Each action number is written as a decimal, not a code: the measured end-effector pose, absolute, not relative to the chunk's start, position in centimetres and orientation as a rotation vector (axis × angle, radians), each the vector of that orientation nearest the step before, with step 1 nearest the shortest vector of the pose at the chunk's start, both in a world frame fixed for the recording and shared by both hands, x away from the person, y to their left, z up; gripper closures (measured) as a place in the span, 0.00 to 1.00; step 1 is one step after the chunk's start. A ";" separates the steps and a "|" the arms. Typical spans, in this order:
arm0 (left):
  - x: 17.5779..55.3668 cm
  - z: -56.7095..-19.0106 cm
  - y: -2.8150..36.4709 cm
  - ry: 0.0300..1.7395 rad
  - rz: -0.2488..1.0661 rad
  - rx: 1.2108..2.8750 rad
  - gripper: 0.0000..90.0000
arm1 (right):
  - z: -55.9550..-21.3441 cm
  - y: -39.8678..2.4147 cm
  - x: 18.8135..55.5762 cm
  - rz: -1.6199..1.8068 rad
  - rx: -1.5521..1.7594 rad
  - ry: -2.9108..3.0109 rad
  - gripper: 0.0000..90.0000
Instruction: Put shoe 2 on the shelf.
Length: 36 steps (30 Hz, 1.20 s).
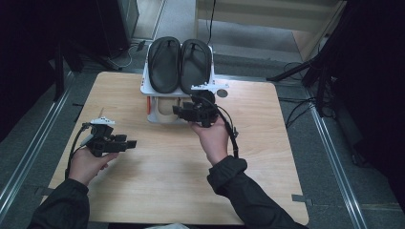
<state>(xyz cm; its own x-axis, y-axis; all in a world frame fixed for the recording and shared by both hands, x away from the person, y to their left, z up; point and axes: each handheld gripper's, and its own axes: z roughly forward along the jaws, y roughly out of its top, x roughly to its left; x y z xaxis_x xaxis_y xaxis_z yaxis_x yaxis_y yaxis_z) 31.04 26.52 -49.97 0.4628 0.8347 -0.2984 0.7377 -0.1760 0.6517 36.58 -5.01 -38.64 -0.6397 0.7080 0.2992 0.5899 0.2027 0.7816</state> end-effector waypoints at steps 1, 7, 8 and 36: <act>31.0 -50.0 26.4 1.313 0.159 1.948 0.46 | -38.9 -5.2 36.4 1.437 1.265 2.340 0.61; 31.0 -49.9 26.4 1.305 0.156 1.957 0.46 | -40.6 -6.6 35.5 1.447 1.245 2.355 0.60; 31.0 -49.9 26.4 1.307 0.157 1.954 0.46 | -40.8 -6.8 35.4 1.442 1.243 2.358 0.60; 30.6 -49.9 25.2 1.271 0.149 1.977 0.47 | -46.8 -12.2 32.8 1.430 1.201 2.378 0.58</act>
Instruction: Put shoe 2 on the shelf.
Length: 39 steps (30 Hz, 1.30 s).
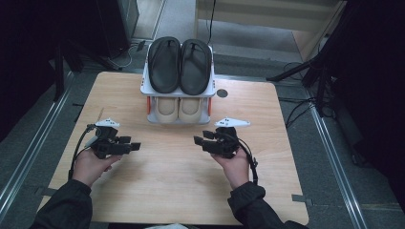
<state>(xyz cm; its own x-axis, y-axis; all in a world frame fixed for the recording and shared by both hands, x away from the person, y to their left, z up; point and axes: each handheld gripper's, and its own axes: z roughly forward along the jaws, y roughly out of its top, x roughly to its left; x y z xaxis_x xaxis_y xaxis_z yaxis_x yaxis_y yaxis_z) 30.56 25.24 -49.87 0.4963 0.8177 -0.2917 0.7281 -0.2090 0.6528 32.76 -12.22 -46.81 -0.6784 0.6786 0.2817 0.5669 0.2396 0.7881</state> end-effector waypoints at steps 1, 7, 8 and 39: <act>30.5 -49.8 25.2 1.271 0.145 1.979 0.47 | -47.0 -12.4 32.8 1.425 1.205 2.380 0.58; 30.3 -49.8 25.0 1.265 0.142 1.977 0.47 | -48.1 -13.0 32.6 1.427 1.194 2.383 0.57; 30.3 -49.8 25.0 1.262 0.143 1.978 0.47 | -48.3 -13.1 32.6 1.425 1.201 2.387 0.57; 29.8 -49.8 24.3 1.232 0.134 2.008 0.46 | -50.2 -14.0 33.3 1.397 1.278 2.385 0.56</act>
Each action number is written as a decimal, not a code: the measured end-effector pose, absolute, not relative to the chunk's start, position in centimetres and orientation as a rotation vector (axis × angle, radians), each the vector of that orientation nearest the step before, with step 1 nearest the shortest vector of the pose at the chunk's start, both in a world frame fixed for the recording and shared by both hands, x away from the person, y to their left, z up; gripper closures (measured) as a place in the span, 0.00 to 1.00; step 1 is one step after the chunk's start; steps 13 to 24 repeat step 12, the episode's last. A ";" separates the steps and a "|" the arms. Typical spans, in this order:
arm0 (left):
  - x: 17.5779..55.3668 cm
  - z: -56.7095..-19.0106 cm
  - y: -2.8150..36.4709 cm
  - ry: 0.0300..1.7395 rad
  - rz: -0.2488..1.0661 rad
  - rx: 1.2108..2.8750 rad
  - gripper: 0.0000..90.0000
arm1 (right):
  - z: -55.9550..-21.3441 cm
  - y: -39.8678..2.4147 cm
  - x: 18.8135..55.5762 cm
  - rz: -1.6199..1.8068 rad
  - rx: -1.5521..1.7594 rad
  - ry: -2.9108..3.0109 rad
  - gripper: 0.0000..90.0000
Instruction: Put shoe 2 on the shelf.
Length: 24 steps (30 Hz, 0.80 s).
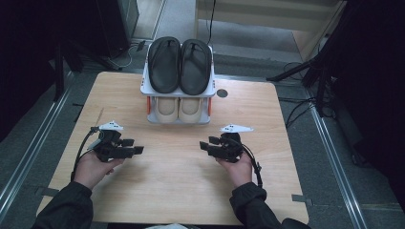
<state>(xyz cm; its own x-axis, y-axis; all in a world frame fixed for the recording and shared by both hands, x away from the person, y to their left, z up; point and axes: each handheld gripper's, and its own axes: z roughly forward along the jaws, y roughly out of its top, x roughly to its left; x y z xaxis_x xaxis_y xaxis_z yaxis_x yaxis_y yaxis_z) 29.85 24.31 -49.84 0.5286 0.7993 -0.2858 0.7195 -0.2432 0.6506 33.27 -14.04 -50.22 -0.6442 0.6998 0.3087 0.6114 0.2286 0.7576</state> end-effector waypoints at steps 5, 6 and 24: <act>29.8 -49.9 24.3 1.230 0.129 2.006 0.46 | -50.3 -14.1 33.3 1.396 1.272 2.384 0.55; 29.8 -49.9 24.3 1.230 0.130 2.007 0.46 | -50.3 -14.1 33.3 1.396 1.271 2.385 0.55; 29.9 -49.9 24.3 1.233 0.126 2.005 0.45 | -50.3 -14.0 33.4 1.396 1.266 2.388 0.55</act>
